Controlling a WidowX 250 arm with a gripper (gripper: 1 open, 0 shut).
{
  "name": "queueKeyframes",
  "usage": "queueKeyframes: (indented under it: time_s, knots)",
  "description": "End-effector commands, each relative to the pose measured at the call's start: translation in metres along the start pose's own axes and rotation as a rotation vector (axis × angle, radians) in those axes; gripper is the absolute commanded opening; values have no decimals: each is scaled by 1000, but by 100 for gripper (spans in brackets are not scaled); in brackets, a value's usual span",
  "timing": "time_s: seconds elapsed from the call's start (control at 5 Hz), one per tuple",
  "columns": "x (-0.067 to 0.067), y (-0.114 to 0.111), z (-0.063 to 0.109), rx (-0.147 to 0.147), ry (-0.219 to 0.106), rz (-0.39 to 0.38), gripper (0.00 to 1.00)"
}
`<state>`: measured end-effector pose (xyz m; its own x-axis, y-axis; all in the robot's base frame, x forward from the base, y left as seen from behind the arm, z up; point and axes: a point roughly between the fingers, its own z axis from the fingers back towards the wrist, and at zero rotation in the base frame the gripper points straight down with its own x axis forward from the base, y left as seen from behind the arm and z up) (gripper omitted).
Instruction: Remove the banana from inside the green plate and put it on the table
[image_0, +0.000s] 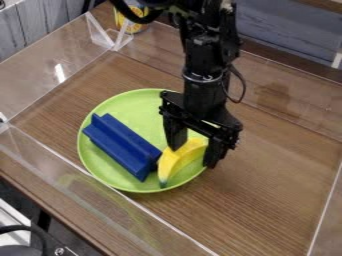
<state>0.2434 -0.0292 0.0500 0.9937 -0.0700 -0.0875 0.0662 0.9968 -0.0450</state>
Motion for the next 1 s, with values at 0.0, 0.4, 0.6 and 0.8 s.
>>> queueKeyframes:
  time_s: [0.0, 0.4, 0.6, 0.8]
  knots:
    - [9, -3, 25, 5, -66, 2, 100]
    - [6, 12, 31, 20, -65, -109, 100]
    - [3, 14, 19, 21, -58, -101, 100]
    - [-1, 17, 6, 27, -55, -89, 100]
